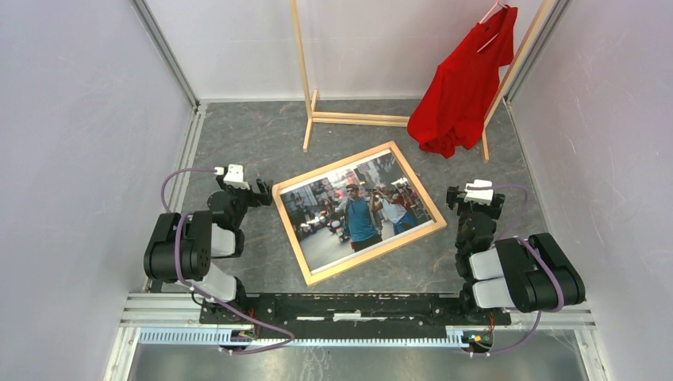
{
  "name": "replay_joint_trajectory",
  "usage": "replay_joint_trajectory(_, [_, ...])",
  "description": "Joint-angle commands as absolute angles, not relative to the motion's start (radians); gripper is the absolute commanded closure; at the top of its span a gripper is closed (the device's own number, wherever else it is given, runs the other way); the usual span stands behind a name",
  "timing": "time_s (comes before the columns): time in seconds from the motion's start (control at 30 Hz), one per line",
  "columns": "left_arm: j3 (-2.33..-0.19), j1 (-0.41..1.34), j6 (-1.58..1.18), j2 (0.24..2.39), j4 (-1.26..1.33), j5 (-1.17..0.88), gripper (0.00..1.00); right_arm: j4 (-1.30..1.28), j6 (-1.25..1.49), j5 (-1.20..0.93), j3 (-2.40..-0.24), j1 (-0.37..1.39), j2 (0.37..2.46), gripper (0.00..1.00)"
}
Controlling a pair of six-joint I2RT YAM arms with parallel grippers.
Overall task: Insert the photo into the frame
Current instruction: Reset both arms
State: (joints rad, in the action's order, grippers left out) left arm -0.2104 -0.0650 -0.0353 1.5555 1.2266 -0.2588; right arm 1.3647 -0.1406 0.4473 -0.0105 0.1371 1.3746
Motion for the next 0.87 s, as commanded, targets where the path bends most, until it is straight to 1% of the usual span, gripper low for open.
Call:
replay_joint_trajectory(0.0, [-0.212,-0.064,-0.008,1.542,1.253,-0.231,0.00,1.399,-0.156,0.441,0.081,0.136,1.372,0.02])
replay_joint_trajectory(0.83, [-0.214,-0.058,-0.006,1.543,1.247,-0.228,0.00,1.398,-0.156,0.440,0.081,0.136,1.372,0.02])
